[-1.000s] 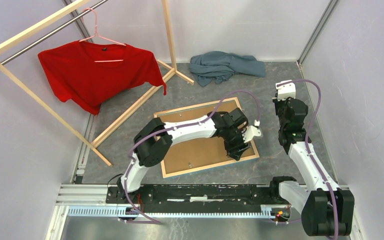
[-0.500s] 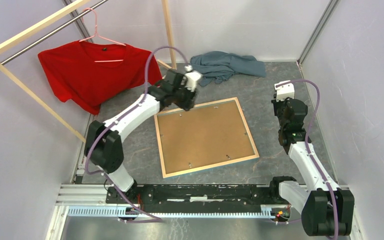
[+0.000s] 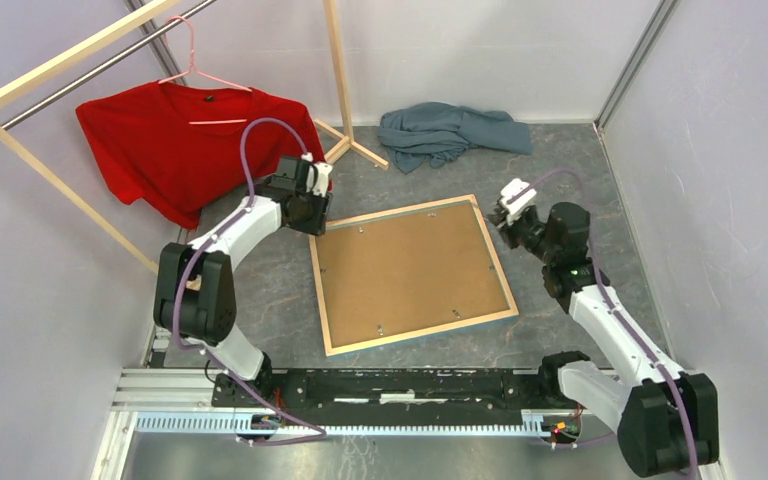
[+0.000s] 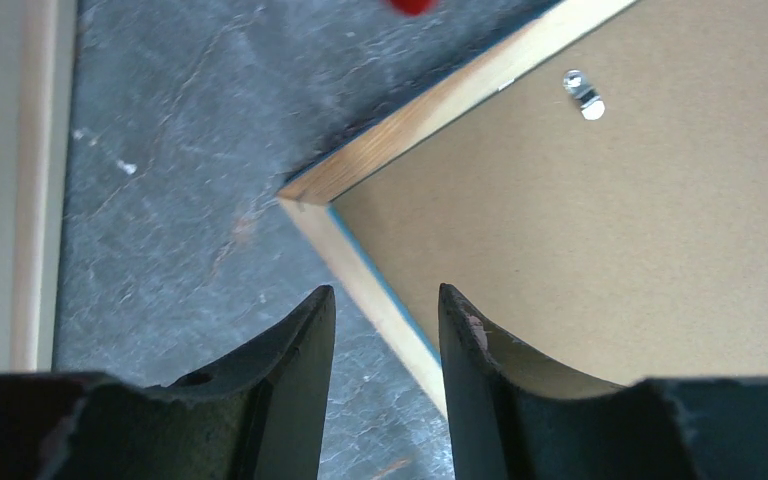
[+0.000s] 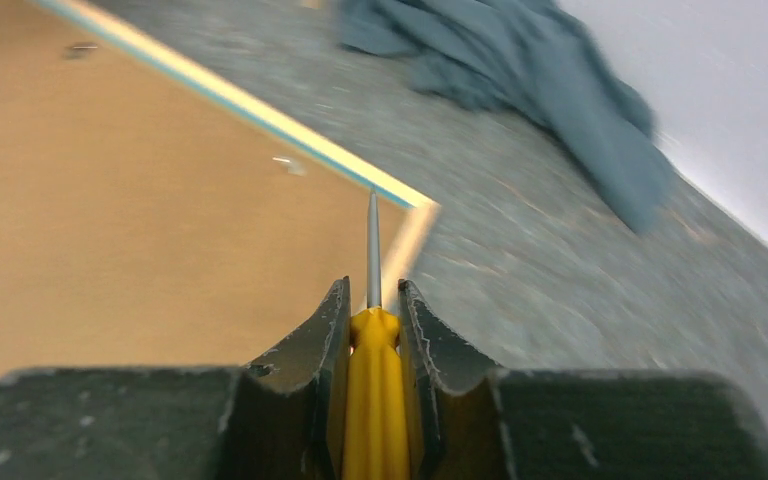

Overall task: Take the photo out of the frame
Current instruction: Adjust the photo frame at the center of the board, then release the photo frame item from the photo frame.

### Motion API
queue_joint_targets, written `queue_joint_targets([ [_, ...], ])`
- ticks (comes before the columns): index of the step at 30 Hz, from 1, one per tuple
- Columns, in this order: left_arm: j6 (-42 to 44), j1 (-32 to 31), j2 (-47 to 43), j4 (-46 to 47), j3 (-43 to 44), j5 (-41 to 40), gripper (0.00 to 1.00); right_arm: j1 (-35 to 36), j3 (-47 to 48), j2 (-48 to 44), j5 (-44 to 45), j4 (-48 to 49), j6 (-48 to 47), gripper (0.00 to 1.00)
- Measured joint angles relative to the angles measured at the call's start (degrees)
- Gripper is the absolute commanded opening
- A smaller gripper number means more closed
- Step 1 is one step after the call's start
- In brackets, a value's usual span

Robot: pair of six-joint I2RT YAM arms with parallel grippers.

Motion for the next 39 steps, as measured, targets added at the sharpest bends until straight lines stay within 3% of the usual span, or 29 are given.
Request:
queue_joint_targets([
  [5, -0.28, 4.33, -1.73, 0.22, -1.36, 1.42, 0.49, 11.32, -0.96, 0.0, -7.39, -1.01, -4.46, 0.0],
  [9, -0.28, 6.67, -3.56, 0.98, -2.54, 2.45, 0.49, 21.03, -0.85, 1.14, -8.46, -1.03, -7.17, 0.0],
  [15, -0.22, 8.98, -4.17, 3.76, -6.14, 4.44, 0.5, 35.19, 7.15, 13.05, -6.21, -1.92, -8.33, 0.0],
  [24, 0.85, 9.05, -4.09, 6.25, -7.48, 10.71, 0.52, 44.22, 28.76, 33.75, 1.49, -6.45, -3.74, 0.0],
  [34, 1.97, 9.07, -0.87, 6.93, -7.26, 14.45, 0.54, 49.53, 37.83, 42.12, 10.19, -12.11, -1.14, 0.0],
  [39, 2.16, 9.7, -0.94, 8.07, -8.26, 14.45, 0.63, 51.76, 40.13, 45.55, 13.09, -14.99, -0.74, 0.0],
])
